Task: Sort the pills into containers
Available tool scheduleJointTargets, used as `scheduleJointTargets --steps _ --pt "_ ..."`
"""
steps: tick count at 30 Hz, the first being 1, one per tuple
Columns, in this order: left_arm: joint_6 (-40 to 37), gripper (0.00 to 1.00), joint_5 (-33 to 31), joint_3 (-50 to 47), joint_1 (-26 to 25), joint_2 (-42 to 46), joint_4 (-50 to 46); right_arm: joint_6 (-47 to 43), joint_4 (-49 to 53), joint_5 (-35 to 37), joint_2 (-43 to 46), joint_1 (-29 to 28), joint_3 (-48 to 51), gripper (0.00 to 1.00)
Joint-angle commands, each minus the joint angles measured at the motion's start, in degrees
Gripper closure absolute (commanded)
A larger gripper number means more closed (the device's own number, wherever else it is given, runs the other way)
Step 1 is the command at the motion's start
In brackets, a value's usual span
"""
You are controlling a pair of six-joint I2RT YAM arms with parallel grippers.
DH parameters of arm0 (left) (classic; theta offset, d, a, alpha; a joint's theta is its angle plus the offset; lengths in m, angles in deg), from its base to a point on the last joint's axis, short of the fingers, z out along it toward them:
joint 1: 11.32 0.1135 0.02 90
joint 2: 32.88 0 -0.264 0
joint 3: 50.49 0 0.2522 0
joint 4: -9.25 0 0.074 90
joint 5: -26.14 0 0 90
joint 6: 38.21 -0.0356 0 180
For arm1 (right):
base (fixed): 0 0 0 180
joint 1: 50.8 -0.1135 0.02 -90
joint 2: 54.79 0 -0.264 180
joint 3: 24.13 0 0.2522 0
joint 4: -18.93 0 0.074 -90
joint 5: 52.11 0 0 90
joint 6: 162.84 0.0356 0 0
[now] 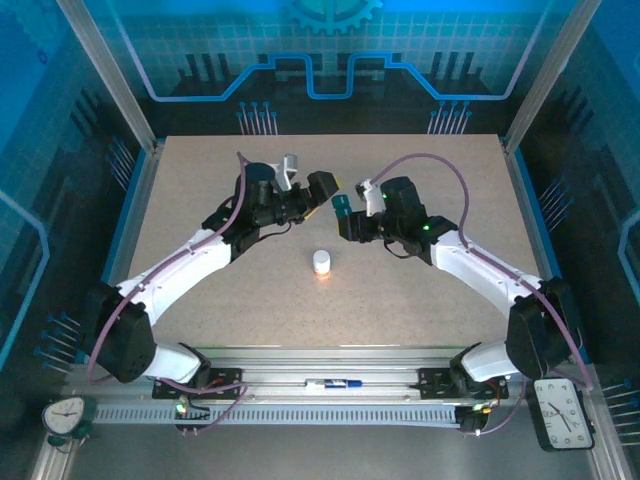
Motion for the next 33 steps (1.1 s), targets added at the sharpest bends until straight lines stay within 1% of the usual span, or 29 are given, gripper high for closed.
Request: scheduleJointTargets --steps 1,13,33 --pt "0.91 0.01 1.21 0.6 -0.74 -0.77 2.26 0.7 -1.06 -1.0 -0.8 -0.83 -1.88 0.66" --pt "1.51 0.01 1.03 0.85 -2.21 -2.19 3.5 1.48 -1.93 -1.59 -1.25 -1.22 -1.75 0.67" --pt "2.02 0.01 0.5 2.11 -3.17 -3.69 4.22 2.97 -4.26 -2.47 -2.16 -2.24 0.35 0.67"
